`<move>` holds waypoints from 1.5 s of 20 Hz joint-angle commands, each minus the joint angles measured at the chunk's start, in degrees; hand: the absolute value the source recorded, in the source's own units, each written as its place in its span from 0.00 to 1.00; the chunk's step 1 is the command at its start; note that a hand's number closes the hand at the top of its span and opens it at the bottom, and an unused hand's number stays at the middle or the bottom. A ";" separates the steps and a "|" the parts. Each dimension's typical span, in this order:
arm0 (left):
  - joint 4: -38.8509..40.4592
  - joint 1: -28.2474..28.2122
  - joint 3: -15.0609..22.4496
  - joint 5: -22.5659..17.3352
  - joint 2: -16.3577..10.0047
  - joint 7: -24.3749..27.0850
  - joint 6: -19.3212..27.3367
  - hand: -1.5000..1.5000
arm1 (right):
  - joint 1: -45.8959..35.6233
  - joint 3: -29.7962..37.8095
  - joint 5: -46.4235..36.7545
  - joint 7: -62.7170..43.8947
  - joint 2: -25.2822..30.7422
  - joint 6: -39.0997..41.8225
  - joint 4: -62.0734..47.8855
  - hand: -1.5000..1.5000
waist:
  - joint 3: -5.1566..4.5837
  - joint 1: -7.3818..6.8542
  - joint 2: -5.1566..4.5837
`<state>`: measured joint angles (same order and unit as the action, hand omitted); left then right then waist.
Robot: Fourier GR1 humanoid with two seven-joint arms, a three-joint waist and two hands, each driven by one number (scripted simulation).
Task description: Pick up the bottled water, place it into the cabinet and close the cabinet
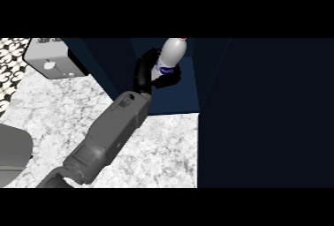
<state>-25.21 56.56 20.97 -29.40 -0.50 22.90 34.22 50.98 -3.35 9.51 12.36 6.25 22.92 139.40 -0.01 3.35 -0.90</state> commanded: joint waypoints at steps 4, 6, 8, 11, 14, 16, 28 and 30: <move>10.84 4.66 -5.19 -0.86 0.47 2.49 4.14 1.00 | -1.89 0.48 6.27 -2.39 0.27 0.46 2.64 0.00 | -0.07 1.26 -0.96; 11.73 5.90 -7.05 -1.85 -1.91 2.01 1.43 1.00 | 1.22 1.47 6.41 -1.52 0.37 1.33 3.51 0.00 | -0.06 0.96 -0.33; 13.07 7.29 -8.20 -2.28 -1.58 2.98 2.17 1.00 | -1.59 1.50 6.73 -1.62 0.53 1.44 1.96 0.00 | -0.07 1.15 -0.78; 16.31 5.89 -6.70 0.10 -2.99 6.16 2.53 1.00 | -0.50 1.45 6.36 -0.96 0.51 2.35 1.73 0.00 | -0.08 1.85 -1.05; 18.00 9.17 -5.20 2.23 -1.50 6.54 7.22 0.00 | -2.15 2.02 6.85 -1.39 1.43 2.80 1.81 0.00 | -0.06 2.30 -1.33; 18.64 9.59 -5.85 2.05 -1.28 7.20 8.21 0.00 | 0.10 2.42 6.54 0.86 0.40 3.27 1.79 0.00 | -0.06 2.60 -0.88; 17.27 11.69 -8.37 0.82 -3.01 10.98 -1.90 0.00 | 1.59 1.88 6.35 1.31 1.19 5.56 1.15 0.00 | -0.16 2.57 -1.21; 15.19 11.96 -9.74 -0.23 -2.71 13.57 -3.56 0.00 | 3.38 2.06 6.94 1.69 0.97 5.97 1.33 0.00 | -0.13 1.71 -0.57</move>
<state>-7.63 68.09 13.24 -28.06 -3.07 33.47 34.39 51.81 -1.34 12.60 15.09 7.37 28.53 137.58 -0.14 5.61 -1.90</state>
